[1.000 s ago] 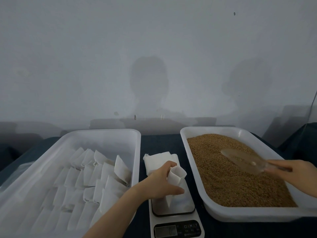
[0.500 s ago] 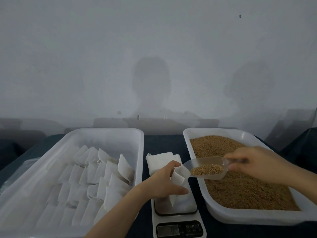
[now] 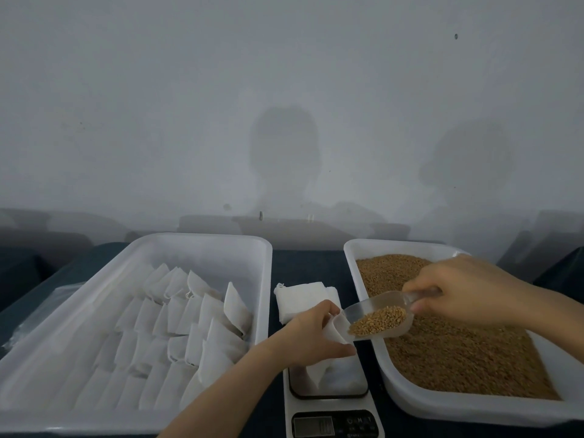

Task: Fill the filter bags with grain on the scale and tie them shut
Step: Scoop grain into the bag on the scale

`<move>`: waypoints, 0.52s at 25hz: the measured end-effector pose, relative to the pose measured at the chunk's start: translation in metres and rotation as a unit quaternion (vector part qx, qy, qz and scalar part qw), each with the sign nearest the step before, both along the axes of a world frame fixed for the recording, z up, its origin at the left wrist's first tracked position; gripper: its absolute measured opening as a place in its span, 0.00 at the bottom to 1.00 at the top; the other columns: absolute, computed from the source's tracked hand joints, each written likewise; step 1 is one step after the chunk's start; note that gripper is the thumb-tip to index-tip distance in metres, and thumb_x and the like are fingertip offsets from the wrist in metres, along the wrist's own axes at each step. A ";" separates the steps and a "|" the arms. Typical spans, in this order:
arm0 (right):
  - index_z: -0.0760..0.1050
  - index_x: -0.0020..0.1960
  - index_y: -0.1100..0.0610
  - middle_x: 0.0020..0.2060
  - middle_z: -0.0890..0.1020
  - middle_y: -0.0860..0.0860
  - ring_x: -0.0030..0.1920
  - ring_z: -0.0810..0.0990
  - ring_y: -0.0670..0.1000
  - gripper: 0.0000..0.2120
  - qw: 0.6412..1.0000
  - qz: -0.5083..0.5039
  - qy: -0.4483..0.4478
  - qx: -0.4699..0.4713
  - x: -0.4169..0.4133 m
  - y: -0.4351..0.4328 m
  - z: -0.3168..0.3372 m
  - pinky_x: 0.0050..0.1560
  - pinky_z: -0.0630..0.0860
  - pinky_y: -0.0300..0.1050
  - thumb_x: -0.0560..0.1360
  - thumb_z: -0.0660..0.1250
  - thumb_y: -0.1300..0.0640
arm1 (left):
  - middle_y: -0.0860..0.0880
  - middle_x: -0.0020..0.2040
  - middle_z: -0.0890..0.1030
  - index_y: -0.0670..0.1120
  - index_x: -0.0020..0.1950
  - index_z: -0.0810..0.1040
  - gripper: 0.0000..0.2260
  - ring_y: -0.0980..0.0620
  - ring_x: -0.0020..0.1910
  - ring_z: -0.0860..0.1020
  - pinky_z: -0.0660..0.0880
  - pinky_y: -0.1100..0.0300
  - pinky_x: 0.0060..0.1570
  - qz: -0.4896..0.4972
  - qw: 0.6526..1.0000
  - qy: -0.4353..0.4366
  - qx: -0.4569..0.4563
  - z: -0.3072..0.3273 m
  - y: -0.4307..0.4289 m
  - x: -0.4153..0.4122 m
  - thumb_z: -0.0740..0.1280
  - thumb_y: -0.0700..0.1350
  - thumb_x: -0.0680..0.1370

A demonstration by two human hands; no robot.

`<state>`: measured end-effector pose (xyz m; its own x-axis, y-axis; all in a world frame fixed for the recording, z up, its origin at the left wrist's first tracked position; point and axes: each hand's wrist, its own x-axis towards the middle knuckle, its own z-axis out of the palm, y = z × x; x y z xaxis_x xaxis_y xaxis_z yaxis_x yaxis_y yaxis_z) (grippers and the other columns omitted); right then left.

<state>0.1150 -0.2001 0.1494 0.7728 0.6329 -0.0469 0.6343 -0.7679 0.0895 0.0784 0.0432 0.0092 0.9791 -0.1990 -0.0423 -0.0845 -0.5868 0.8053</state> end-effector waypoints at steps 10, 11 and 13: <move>0.77 0.51 0.38 0.33 0.79 0.37 0.37 0.75 0.40 0.10 0.996 0.026 -0.031 -0.075 -0.004 0.038 0.034 0.41 0.70 0.37 0.73 0.63 0.37 | 0.62 0.53 0.74 0.61 0.58 0.67 0.22 0.58 0.53 0.76 0.77 0.60 0.55 0.010 0.999 -0.024 -0.025 0.006 -0.002 0.000 0.74 0.58 0.69; 0.77 0.52 0.38 0.36 0.79 0.38 0.40 0.75 0.42 0.11 0.995 0.028 -0.045 -0.090 -0.005 0.042 0.037 0.46 0.72 0.41 0.73 0.62 0.37 | 0.64 0.52 0.73 0.62 0.57 0.67 0.22 0.59 0.52 0.76 0.77 0.62 0.53 0.011 0.999 -0.026 -0.030 0.006 -0.002 0.000 0.74 0.58 0.69; 0.77 0.51 0.41 0.40 0.80 0.42 0.42 0.74 0.46 0.13 0.988 0.033 -0.071 -0.134 -0.011 0.051 0.043 0.55 0.71 0.47 0.74 0.61 0.37 | 0.65 0.51 0.72 0.63 0.55 0.67 0.21 0.59 0.51 0.76 0.75 0.66 0.49 0.011 0.999 -0.031 -0.035 0.007 -0.001 0.000 0.75 0.57 0.69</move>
